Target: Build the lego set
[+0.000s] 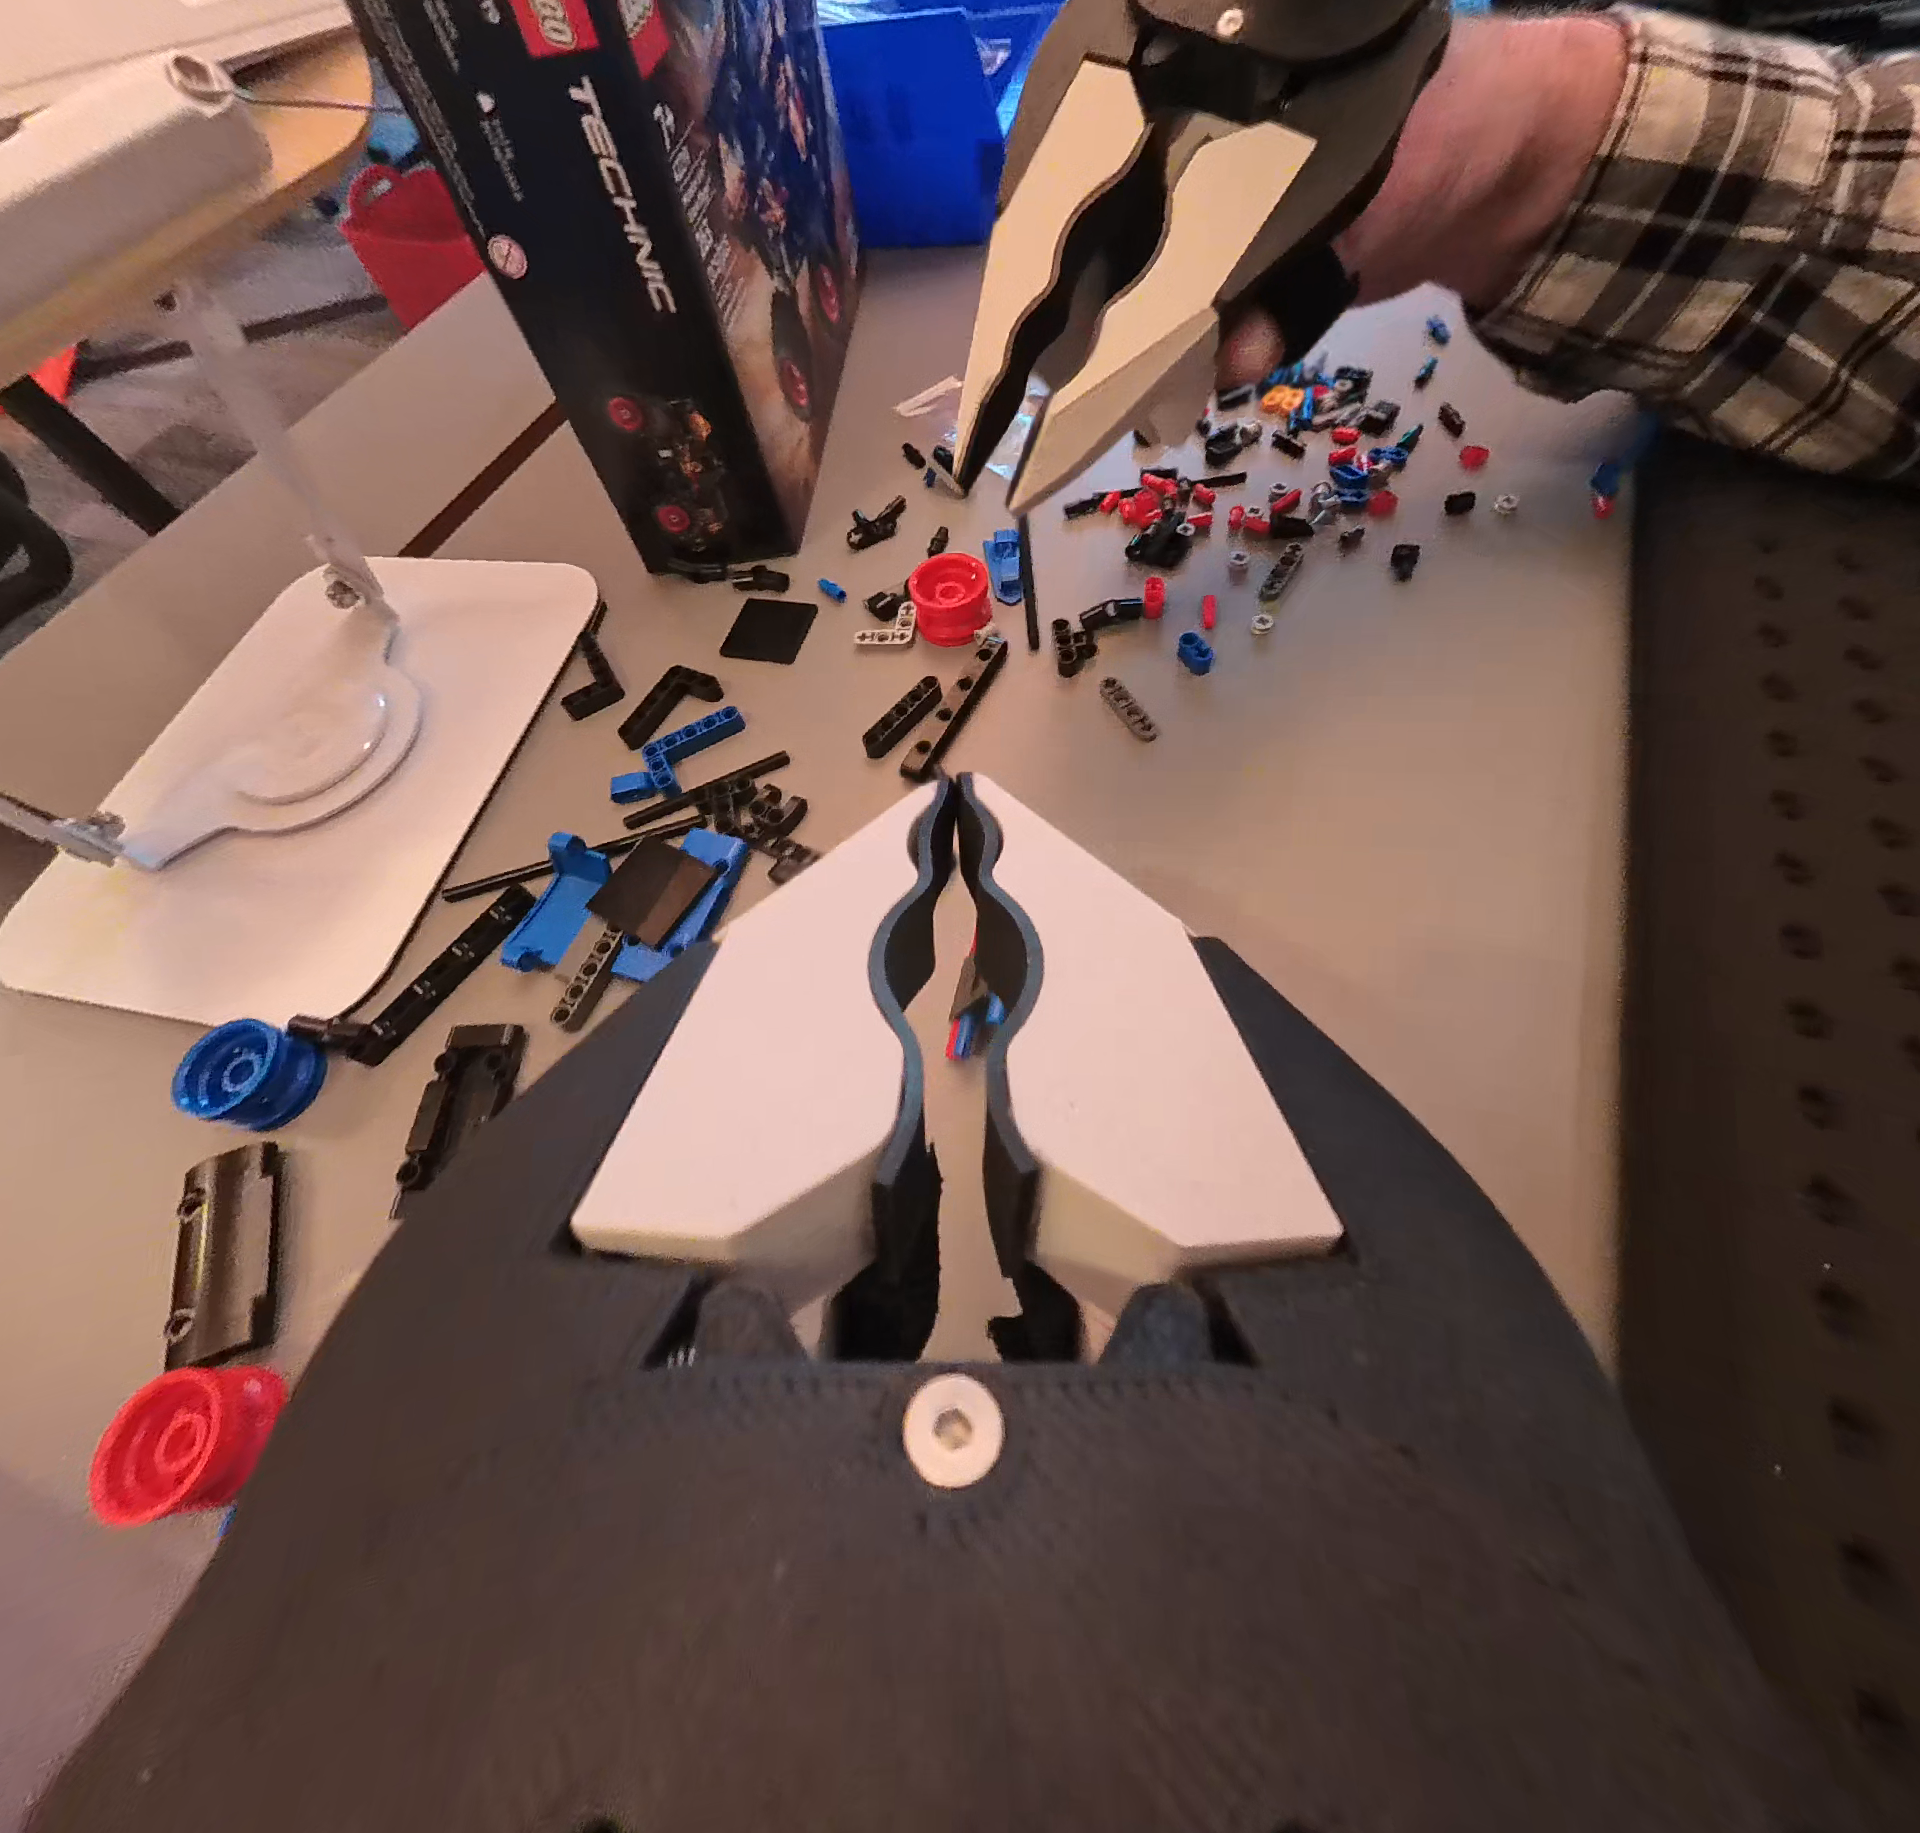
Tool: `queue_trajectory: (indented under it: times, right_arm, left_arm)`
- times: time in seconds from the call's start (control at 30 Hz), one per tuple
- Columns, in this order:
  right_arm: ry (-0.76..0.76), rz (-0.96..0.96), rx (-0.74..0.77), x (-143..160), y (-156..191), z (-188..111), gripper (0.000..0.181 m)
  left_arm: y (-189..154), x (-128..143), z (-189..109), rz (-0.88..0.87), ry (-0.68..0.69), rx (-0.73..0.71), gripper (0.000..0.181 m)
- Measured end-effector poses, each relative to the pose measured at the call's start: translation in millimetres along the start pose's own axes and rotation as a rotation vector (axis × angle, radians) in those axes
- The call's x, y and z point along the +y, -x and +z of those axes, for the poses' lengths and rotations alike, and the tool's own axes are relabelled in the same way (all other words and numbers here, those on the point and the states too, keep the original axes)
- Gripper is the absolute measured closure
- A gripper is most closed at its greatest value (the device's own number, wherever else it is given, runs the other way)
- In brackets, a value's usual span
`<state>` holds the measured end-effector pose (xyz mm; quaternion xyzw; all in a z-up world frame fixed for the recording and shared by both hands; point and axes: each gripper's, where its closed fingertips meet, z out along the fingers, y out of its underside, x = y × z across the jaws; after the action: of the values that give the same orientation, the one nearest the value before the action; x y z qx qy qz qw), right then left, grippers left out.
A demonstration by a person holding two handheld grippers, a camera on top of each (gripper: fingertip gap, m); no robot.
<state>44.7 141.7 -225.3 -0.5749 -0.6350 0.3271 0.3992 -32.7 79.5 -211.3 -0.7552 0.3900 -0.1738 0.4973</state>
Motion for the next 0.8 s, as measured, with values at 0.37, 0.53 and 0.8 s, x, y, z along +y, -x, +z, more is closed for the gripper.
queue_trajectory:
  times: [0.37,0.53,0.8]
  right_arm:
    - [0.282,-0.014,-0.119,60,16,-18,0.166]
    - [0.297,0.008,-0.041,68,-2,-34,0.167]
    - [0.262,0.083,0.164,70,-45,-65,0.168]
  left_arm:
    - [3,17,3,-0.006,0.081,-0.007,0.181]
    - [3,22,4,-0.018,0.101,-0.004,0.180]
    - [4,29,7,-0.017,0.141,-0.017,0.178]
